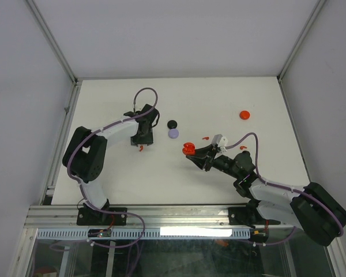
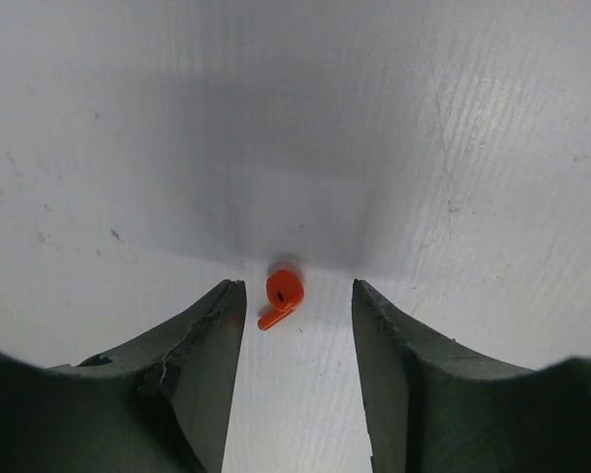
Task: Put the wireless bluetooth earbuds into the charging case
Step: Pick up the earbud from the center of the board.
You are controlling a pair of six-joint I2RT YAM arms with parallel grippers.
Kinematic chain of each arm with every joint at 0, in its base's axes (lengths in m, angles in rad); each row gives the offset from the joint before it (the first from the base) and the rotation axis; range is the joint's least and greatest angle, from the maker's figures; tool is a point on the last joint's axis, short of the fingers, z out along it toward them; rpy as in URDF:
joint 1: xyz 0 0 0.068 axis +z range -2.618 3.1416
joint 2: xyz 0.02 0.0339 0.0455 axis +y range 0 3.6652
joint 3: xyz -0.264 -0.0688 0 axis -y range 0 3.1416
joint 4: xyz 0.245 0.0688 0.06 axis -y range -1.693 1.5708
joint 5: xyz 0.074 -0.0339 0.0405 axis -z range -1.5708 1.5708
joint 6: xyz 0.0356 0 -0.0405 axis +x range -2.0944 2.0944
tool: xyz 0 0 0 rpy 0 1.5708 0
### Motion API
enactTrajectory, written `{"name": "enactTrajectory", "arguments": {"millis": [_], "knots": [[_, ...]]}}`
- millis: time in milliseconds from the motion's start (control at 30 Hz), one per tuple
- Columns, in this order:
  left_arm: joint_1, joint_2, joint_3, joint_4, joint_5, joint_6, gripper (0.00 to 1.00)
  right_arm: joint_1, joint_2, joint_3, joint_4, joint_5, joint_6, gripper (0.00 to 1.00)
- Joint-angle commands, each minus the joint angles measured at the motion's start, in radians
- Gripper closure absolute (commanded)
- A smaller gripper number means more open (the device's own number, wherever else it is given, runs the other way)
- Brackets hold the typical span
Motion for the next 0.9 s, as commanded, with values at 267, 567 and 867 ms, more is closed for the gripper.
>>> {"name": "enactTrajectory", "arguments": {"millis": [267,567,867], "knots": [[0.029,0.055,0.056,-0.027,0.092,0.056,0.6,0.005,-0.02,0.04,0.035,-0.005,0.005,1.0],[0.047,0.065,0.04,-0.029,0.155,0.068,0.68,0.005,-0.021,0.041,0.031,-0.005,0.004,1.0],[0.05,0.053,0.033,-0.056,0.138,0.075,0.74,0.005,-0.017,0.042,0.031,-0.007,0.005,1.0]]}}
